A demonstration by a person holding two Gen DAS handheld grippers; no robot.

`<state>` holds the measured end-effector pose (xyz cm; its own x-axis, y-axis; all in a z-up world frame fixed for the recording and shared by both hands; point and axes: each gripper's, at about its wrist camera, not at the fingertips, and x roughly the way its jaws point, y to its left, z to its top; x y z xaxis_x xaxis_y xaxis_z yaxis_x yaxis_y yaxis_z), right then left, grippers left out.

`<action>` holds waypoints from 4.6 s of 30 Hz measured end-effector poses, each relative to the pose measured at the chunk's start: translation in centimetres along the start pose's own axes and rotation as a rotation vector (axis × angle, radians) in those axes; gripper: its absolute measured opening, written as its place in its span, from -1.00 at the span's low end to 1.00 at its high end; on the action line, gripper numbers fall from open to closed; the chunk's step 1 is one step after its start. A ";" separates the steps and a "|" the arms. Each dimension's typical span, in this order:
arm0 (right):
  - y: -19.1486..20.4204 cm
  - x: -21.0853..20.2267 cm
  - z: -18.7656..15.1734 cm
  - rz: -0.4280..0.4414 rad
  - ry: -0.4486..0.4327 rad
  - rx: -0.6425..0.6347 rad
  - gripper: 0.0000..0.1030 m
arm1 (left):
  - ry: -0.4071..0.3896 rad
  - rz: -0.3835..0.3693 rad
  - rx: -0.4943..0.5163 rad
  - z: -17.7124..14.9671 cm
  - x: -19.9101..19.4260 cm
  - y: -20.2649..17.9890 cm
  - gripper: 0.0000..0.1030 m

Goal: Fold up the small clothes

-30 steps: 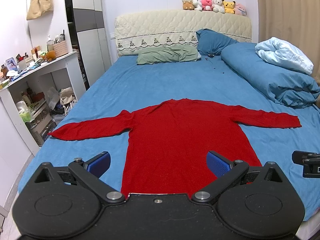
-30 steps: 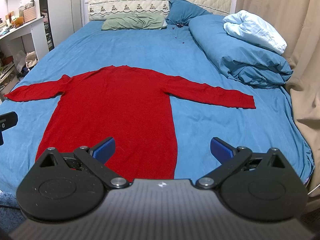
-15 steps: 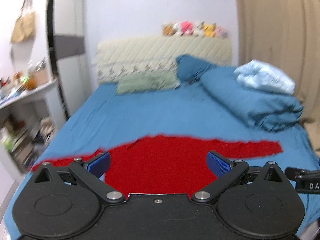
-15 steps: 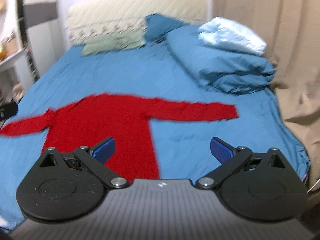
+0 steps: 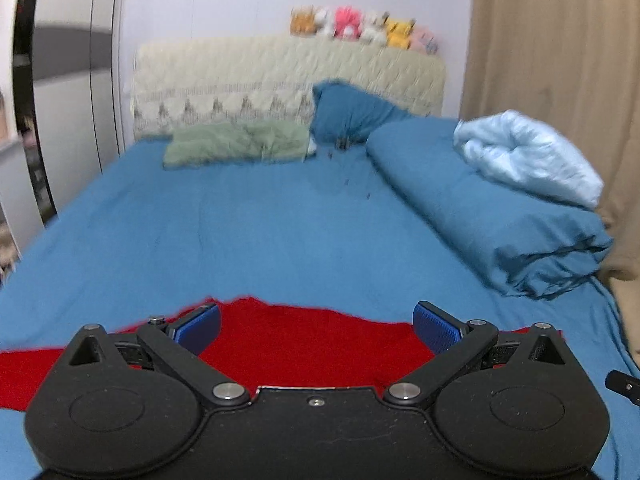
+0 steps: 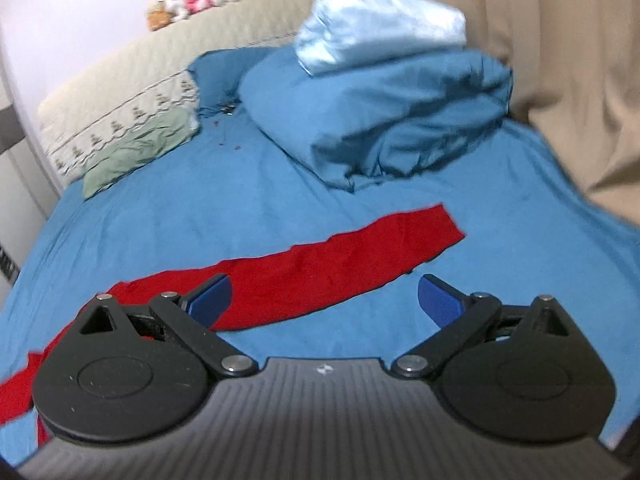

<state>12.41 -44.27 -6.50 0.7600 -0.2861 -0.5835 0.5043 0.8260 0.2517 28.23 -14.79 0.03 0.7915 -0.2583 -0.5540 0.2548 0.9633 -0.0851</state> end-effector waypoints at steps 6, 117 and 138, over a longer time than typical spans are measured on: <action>-2.8 11.6 -3.2 -0.046 0.040 0.098 1.00 | 0.097 0.013 -0.041 -2.2 11.0 2.3 1.00; 14.2 23.1 -11.3 0.116 0.164 -0.411 0.98 | 0.067 0.140 -0.453 -16.5 9.3 30.1 -0.76; 19.6 19.9 -11.8 0.352 0.080 -0.500 0.99 | 0.072 0.245 -0.575 -13.8 12.8 30.9 -0.28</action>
<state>32.57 -28.03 -22.27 0.8029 0.0664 -0.5924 -0.0391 0.9975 0.0588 38.57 12.70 -21.08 0.7442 -0.0389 -0.6668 -0.2846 0.8847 -0.3692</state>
